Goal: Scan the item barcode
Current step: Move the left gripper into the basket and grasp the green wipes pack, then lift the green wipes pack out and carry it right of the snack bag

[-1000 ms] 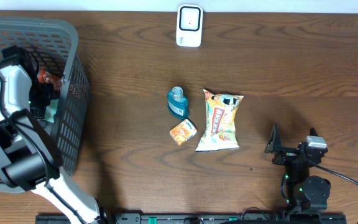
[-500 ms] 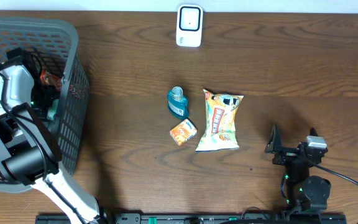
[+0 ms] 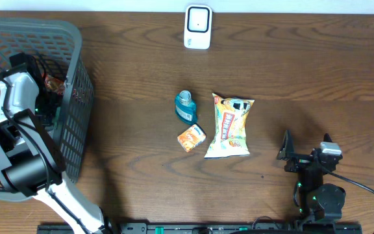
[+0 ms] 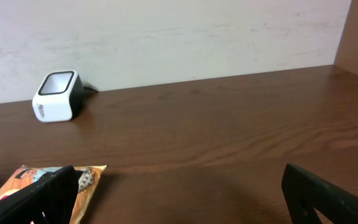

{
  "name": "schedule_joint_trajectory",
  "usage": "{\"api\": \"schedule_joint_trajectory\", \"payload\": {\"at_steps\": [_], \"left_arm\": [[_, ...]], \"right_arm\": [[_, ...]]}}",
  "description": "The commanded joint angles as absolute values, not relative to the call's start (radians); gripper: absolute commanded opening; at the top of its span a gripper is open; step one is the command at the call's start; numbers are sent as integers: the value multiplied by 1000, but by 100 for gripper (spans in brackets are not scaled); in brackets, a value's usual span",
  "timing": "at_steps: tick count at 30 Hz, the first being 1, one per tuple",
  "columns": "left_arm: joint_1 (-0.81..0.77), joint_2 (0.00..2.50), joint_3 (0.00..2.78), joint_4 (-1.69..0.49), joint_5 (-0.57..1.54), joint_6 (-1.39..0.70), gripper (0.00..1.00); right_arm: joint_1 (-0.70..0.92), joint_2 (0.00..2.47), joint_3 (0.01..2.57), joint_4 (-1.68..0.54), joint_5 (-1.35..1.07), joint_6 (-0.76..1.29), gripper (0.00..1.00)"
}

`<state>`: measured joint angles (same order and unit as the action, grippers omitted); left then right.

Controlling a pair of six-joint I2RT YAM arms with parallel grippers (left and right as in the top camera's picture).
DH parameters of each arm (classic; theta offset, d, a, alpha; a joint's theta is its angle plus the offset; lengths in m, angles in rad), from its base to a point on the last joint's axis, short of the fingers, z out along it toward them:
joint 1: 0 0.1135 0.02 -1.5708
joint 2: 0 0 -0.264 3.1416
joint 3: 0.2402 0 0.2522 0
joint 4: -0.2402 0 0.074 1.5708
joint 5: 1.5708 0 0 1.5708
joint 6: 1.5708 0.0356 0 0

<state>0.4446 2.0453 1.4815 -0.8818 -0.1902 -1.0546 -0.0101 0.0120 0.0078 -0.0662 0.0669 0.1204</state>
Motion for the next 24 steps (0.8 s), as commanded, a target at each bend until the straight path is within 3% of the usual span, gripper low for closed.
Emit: {"api": "schedule_joint_trajectory", "payload": {"at_steps": [1,8,10,17,24], "left_arm": [[455,2127,1382,-910,-198,-1042,52],[455,2125,1365,-919,-197,-1042,14],[455,2118,1365,-929,-198,-1042,8],[455,1992,1365,-981,-198,-1040,8],[455,1668,1367,-1002,-197,-988,7]], "right_arm": [[1,7,6,-68,69,107,99],[2,7,6,-68,69,107,99],[2,7,6,-68,69,107,99],[2,7,6,-68,69,107,99],[2,7,6,-68,69,107,99]]}}
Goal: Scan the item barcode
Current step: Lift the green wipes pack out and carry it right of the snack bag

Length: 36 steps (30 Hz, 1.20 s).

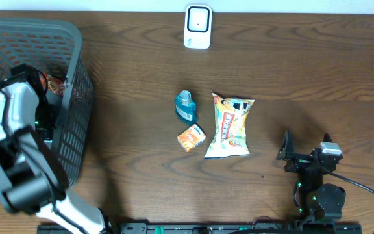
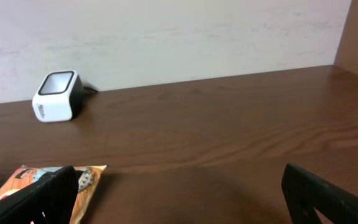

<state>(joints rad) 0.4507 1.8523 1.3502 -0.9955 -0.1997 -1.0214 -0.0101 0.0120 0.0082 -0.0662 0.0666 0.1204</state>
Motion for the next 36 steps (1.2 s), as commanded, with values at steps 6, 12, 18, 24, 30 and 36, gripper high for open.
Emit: {"api": "schedule_joint_trajectory", "payload": {"at_steps": [6,12,18,24,30,36], "left_arm": [[455,1300,1383,-985,-186,-989,8],[452,945,1388,-824,52,-989,8],[452,764,1388,-565,394,-1028,7],[452,766,1388,-395,632,-1201,7],[358,810,1388,-371,643,-1229,7],[136,916,1388,-316,566,-1224,7]], "right_arm": [[2,7,6,-68,69,107,99],[2,7,6,-68,69,107,99],[2,7,6,-68,69,107,99],[2,7,6,-68,69,107,99],[2,7,6,-68,69,107,99],[2,7,6,-68,69,107,99]]}}
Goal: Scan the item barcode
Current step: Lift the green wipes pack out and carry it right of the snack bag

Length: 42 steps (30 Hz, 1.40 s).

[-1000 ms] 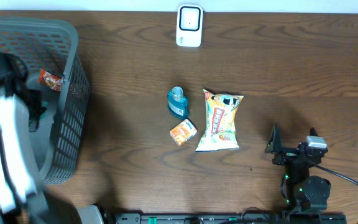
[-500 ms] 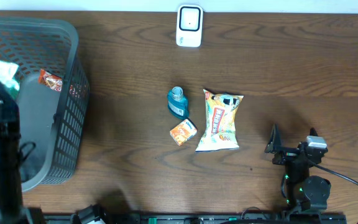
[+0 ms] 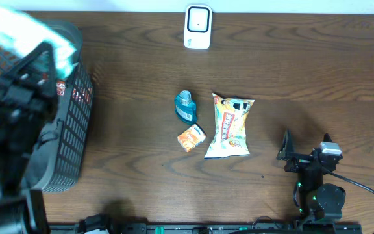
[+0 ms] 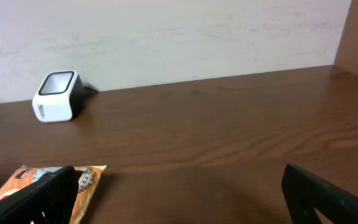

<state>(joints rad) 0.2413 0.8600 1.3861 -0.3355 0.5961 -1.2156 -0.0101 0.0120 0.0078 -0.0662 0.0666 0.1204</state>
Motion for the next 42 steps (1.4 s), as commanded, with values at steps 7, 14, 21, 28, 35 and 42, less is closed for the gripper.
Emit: {"api": "schedule_joint_trajectory", "payload": {"at_steps": [7,14,21,28,35,42], "left_arm": [[-220,1133,1388,-246,384,-1139,7],[-612,1472,1388,-62,117,-963,8],[-823,1716,1388,-57,-151,-852,8],[-914,1904,1388,-24,-173,-823,8],[-944,2016,1388,-25,-173,-823,8],[-968,2076,1388,-46,-169,-823,8]], "right_arm": [[2,7,6,-68,69,107,99],[2,7,6,-68,69,107,99],[2,7,6,-68,69,107,99],[2,7,6,-68,69,107,99],[2,7,6,-68,69,107,99],[2,7,6,-68,69,107,99]]}}
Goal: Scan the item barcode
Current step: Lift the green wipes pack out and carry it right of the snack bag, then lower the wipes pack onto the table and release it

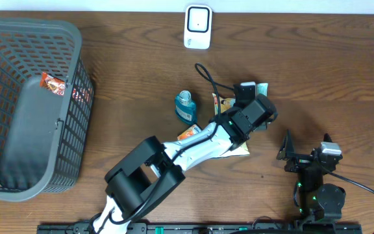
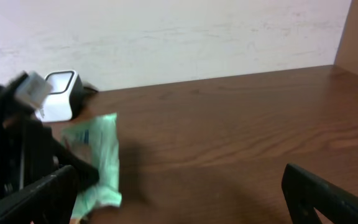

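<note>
A pale green packet (image 1: 263, 86) hangs over the middle of the table, and my left gripper (image 1: 257, 95) is shut on it. The right wrist view shows the same green packet (image 2: 98, 158) at the left, just in front of the white scanner (image 2: 64, 93). In the overhead view the scanner (image 1: 198, 26) stands at the table's far edge. My left arm stretches across a yellow chip bag (image 1: 221, 104) and hides most of it. My right gripper (image 1: 289, 155) rests near the front right, open and empty, with its fingers (image 2: 328, 196) wide apart.
A blue bottle (image 1: 185, 106) and a small orange packet (image 1: 188, 133) lie left of the chip bag. A grey mesh basket (image 1: 76, 97) stands at the left and holds a red packet (image 1: 52, 83).
My left arm was a blur above the basket with something pale in it. Now it reaches over the chip bag at mid-table with the green packet. The right arm has not moved.
At the two oldest moments my left gripper was down inside the basket. Then the arm was raised over the basket's far corner with a pale packet. Now it holds the green packet over the table's middle. My right gripper stayed open and still.
</note>
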{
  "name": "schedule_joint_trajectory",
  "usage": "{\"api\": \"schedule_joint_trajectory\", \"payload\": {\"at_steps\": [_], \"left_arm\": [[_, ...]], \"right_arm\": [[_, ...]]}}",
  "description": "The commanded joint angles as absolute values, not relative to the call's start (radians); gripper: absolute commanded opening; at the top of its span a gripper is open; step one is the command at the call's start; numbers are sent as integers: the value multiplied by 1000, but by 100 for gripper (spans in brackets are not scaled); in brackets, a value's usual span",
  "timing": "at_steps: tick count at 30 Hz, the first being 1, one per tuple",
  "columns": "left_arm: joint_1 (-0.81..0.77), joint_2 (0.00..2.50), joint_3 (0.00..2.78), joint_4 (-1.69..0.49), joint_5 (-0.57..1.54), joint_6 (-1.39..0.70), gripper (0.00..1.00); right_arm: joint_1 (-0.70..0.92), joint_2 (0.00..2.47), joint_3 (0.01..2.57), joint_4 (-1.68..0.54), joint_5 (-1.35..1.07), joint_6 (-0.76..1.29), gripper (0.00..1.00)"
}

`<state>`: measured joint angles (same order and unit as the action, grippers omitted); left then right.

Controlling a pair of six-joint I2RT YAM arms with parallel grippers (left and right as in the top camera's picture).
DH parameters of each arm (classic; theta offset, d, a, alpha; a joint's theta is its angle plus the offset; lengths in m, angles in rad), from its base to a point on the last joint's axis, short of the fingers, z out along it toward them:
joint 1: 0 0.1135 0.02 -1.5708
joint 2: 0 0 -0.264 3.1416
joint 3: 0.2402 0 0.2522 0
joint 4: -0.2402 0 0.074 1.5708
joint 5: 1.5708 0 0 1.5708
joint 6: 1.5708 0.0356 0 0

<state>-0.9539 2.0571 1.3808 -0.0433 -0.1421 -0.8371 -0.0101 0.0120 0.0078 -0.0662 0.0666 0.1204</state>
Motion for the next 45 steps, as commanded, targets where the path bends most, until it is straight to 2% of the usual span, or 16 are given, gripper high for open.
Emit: {"api": "schedule_joint_trajectory", "payload": {"at_steps": [1,4,7,8,16,23,29,36,45], "left_arm": [[-973,2082,1388,-51,-169,-823,8],[-984,2092,1388,-57,-169,-823,9],[-985,2092,1388,-58,-169,-823,22],[-985,2092,1388,-59,-169,-823,24],[-985,2091,1388,-70,-169,-823,28],[-985,2048,1388,-105,-170,-760,42],[-982,1999,1388,-177,-231,-743,43],[-978,1901,1388,-245,-252,-580,44],[-963,1644,1388,-343,-262,-336,62]], "right_arm": [[2,7,6,-68,69,107,99],[2,7,6,-68,69,107,99],[2,7,6,-68,69,107,99],[2,7,6,-68,69,107,99],[2,7,6,-68,69,107,99],[2,7,6,-68,69,107,99],[2,7,6,-68,69,107,99],[2,7,6,-68,69,107,99],[2,7,6,-68,69,107,99]]}}
